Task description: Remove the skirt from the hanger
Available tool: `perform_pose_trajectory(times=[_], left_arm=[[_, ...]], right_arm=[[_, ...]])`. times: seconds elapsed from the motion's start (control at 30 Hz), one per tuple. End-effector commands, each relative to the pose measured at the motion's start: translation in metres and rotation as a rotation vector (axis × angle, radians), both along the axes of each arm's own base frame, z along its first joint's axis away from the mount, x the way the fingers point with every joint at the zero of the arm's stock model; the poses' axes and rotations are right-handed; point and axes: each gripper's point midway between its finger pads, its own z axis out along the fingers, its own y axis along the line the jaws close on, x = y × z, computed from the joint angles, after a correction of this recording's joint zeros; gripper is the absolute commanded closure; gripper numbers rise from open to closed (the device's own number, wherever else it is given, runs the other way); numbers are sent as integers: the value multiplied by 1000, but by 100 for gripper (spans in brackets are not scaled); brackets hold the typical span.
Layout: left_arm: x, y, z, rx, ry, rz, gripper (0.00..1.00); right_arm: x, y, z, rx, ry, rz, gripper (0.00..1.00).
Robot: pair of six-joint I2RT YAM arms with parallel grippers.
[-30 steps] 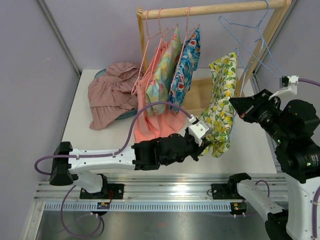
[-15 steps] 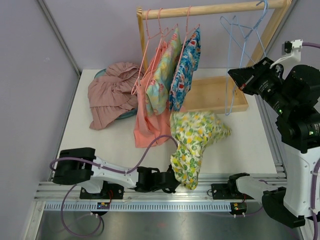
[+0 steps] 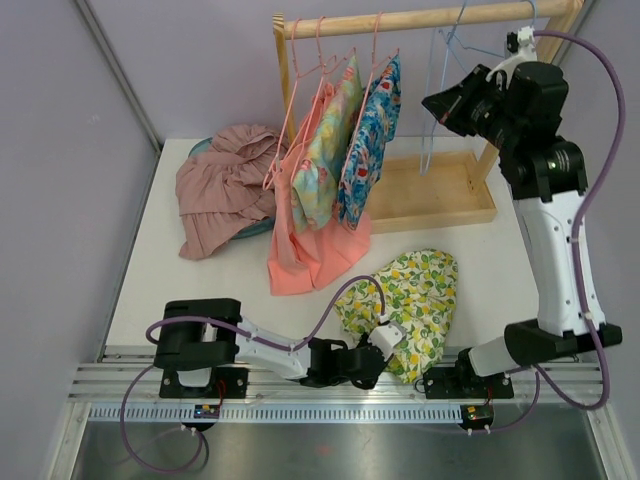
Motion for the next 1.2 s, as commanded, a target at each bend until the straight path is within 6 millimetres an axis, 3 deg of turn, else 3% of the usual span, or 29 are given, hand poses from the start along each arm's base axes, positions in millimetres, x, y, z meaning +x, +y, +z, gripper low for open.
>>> perform_pose_trajectory(times=[0.0,0.1,0.13,0.23,0.27,0.33,0.37,0.4,0.43,0.47,0.53,0.57,0.6,0.63,0.67,0.7,0.73,0.77,0.9,1.03,1.1,1.13,1.17], left_arm=[[-1,6,-10,18,3,-6,100],[1,9,-10,13,-2,4,100],[1,9,-10,13,-2,4,100],[2,10,-6,4,-6,11,100],[3,12,-5,1,-11,16,100],[5,16,-3,-5,-15,25,100],[6,15,4,-22,-18,30,100],[7,19,5,-13,-23,35,100],[11,22,9,-13,-34,55,100],[12,26,22,-23,-41,61,100],[19,35,38,-25,-64,89,100],[27,38,53,-33,-98,129,100],[33,54,70,-10,-122,149,100],[39,61,84,4,-154,173,100],[53,65,113,-12,-209,244,100],[61,89,122,69,-256,268,100],[67,101,149,51,-288,295,100],[80,121,178,76,-348,354,100],[106,167,253,41,-452,446,100],[151,218,301,50,-528,557,100],[168,233,324,5,-548,602,100],[186,254,343,12,-585,662,100],[192,257,359,-27,-594,668,100]], right_arm=[[26,5,33,10,-112,0,100],[50,3,25,0,-95,-23,100],[64,5,11,-2,-58,-23,100],[79,5,-14,22,3,-13,100],[83,6,-35,21,53,-14,100],[75,7,-33,38,25,-7,100],[74,6,-56,37,68,-12,100],[65,5,-46,46,32,-10,100],[62,4,-52,43,38,-13,100],[59,3,-64,34,60,-13,100],[50,0,-67,18,67,-17,100],[48,-1,-72,0,75,-16,99],[42,-3,-72,-7,81,-16,90],[39,-6,-74,-31,81,-20,48],[36,-8,-75,-40,84,-28,29],[29,-12,-72,-48,78,-38,18],[25,-17,-70,-61,71,-61,3],[22,-20,-73,-76,73,-72,0],[-13,-32,-55,-90,10,-99,1],[-44,-37,-49,-80,-26,-95,1],[-61,-40,-51,-82,-30,-91,1],[-66,-40,-51,-82,-34,-92,0],[-71,-42,-56,-86,-29,-92,1]])
